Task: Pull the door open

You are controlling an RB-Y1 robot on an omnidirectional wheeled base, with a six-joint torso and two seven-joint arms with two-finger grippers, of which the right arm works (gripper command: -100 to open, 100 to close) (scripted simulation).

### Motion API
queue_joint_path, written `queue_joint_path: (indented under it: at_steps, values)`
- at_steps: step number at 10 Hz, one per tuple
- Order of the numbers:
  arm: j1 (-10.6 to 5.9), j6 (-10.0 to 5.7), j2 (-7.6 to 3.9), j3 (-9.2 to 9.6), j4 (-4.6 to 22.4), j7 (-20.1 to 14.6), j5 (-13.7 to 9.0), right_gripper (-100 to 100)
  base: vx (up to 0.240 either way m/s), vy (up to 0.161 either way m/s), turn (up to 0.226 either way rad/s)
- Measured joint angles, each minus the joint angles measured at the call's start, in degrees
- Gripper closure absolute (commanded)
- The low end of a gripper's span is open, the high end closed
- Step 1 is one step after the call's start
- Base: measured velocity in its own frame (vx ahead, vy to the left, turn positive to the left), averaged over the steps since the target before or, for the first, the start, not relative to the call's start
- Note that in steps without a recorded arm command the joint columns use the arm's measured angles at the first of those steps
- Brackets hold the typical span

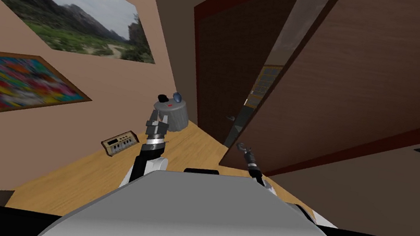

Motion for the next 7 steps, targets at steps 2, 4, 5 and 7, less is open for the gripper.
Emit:
queue_joint_path:
  at_steps: [2, 4, 5, 7]
  values:
    - [0.55, -2.05, -0.71, 0.98, 0.9, -1.2, 0.9, 100, -0.221, -0.046, 0.097]
    - [1.88, -3.04, -1.27, 1.83, 0.2, -2.5, 1.7, 100, -0.115, -0.03, 0.0]
    - [1.97, -3.28, -1.28, 1.88, 0.7, -2.6, 1.7, 100, -0.167, -0.065, 0.191]
    - [2.41, -4.96, -1.92, 1.88, 1.5, -3.0, 1.9, 100, -0.195, -0.061, 0.182]
